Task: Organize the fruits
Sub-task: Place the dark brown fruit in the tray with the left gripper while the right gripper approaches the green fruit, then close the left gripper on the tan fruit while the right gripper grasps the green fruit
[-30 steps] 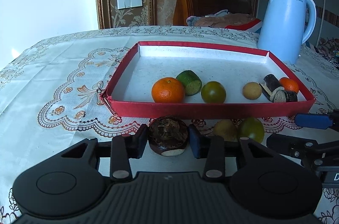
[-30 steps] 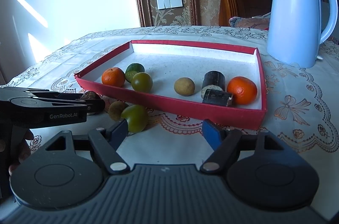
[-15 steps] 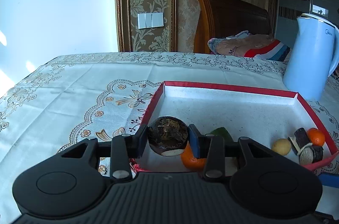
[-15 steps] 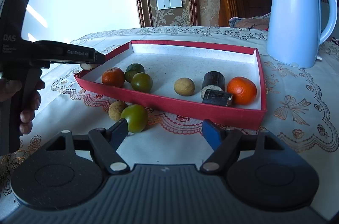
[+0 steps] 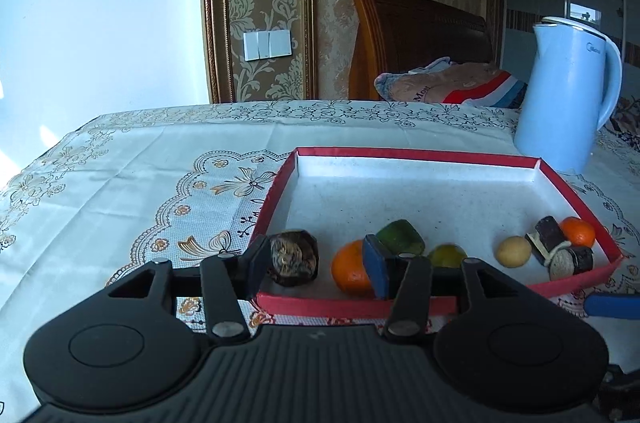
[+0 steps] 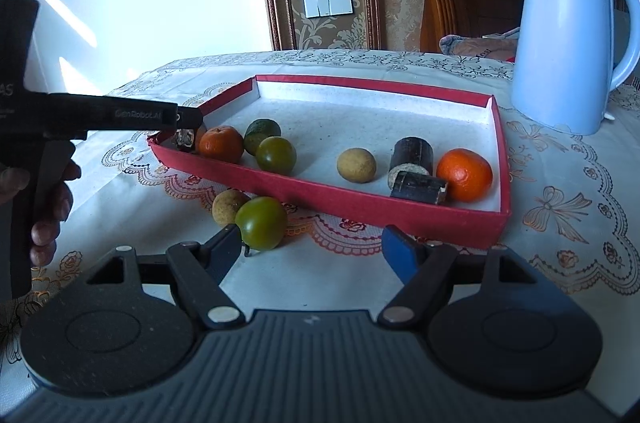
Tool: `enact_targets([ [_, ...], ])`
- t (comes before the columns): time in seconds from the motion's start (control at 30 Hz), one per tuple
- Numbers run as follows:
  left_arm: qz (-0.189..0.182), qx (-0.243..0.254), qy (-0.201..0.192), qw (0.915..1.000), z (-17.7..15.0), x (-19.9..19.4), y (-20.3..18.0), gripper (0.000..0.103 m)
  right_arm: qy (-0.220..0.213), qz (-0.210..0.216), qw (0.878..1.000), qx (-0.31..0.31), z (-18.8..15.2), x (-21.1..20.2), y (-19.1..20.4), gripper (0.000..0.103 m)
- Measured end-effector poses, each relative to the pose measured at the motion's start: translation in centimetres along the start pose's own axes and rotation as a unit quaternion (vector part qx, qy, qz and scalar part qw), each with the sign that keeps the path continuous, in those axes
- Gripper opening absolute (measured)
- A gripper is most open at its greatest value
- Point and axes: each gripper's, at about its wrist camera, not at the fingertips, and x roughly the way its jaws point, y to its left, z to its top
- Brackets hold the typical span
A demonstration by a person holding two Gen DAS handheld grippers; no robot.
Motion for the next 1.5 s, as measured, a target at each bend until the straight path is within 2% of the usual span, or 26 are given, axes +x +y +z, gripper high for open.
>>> enact_targets([
  [0.1,-0.004,0.014,0.000,0.9999,-1.2,-1.4,-0.3,0.054,0.010,0.003,1.000,-0.015,0.2,0.4,0.6,0.064],
  [0.23,-0.017,0.017,0.010,0.9997,-2.7,-2.5,-0.5,0.054,0.018,0.010,0.999,-0.027,0.4,0.9,1.3,0.059],
  [0.4,-0.022,0.014,0.029,0.9992,-3.9,-2.1,-0.5,0.054,0.029,0.014,0.999,-0.033,0.8,1.8,1.9,0.059],
  [0.5,-0.022,0.014,0.033,0.9991,-4.0,-2.0,-0.5,0.054,0.034,0.015,0.999,-0.037,1.0,2.2,2.2,0.047],
  [0.67,-0.024,0.009,0.046,0.9986,-4.4,-1.5,-0.3,0.054,0.043,0.013,0.998,-0.040,1.3,3.2,2.6,0.046],
  [0.73,-0.023,0.007,0.049,0.9985,-4.5,-1.5,-0.3,0.059,0.042,0.011,0.998,-0.043,1.4,3.4,2.7,0.044],
  [0.8,-0.023,0.009,0.047,0.9986,-4.5,-1.6,-0.4,0.062,0.044,0.014,0.998,-0.045,1.4,3.6,2.8,0.033],
  [0.83,-0.023,0.010,0.046,0.9986,-4.5,-1.6,-0.5,0.062,0.045,0.013,0.998,-0.046,1.4,3.7,2.9,0.031],
  [1.07,-0.025,0.015,0.036,0.9989,-4.4,-2.0,-0.8,0.062,0.035,0.013,0.999,-0.031,1.3,2.8,2.2,0.031],
  [1.27,-0.066,0.017,0.017,0.9975,-4.1,-3.0,-1.6,0.062,0.027,0.009,1.000,-0.001,0.3,0.6,0.5,0.031],
  [1.5,-0.093,0.050,0.007,0.9943,-3.4,-3.1,-5.0,0.062,0.021,-0.005,1.000,0.003,-0.4,-1.0,-0.2,0.031],
])
